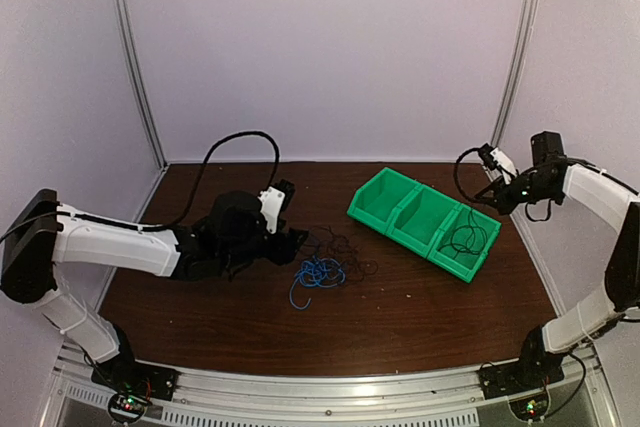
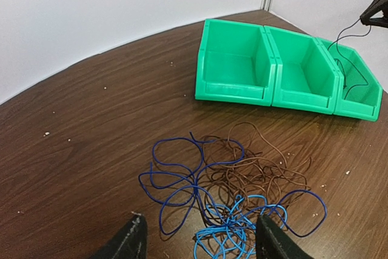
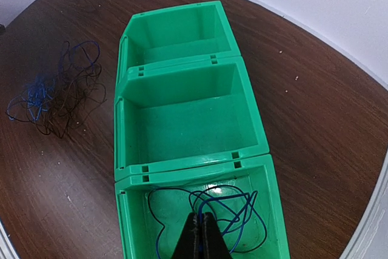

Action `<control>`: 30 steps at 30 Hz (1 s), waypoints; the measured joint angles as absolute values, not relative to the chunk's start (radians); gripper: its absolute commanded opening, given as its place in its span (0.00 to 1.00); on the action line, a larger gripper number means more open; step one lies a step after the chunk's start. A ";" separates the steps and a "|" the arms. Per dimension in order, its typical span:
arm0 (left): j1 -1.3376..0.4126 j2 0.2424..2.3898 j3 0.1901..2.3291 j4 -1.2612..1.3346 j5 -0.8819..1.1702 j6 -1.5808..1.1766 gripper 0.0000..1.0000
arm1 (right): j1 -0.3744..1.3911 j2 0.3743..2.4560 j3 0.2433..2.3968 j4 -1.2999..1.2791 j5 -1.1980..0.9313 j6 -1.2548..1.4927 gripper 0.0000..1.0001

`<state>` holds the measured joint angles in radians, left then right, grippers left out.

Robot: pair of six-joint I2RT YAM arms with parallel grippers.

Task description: Untangle the cables

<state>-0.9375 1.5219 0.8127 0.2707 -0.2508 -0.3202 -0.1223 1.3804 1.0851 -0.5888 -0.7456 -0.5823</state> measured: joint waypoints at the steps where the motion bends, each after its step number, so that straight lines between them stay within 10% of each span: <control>1: -0.937 1.525 0.813 0.271 -0.251 -0.320 0.62 | -0.123 1.396 1.082 -0.593 -0.746 -0.591 0.00; 18: -0.937 1.530 0.812 0.271 -0.250 -0.333 0.62 | -0.096 1.623 1.066 -0.614 -0.693 -0.620 0.00; 24: -0.937 1.504 0.866 0.132 -0.247 -0.340 0.75 | -0.047 1.560 1.081 -0.680 -0.609 -0.603 0.59; 30: -0.885 1.488 1.058 -0.036 -0.197 -0.366 0.76 | 0.097 1.394 1.205 -0.766 -0.496 -0.599 0.60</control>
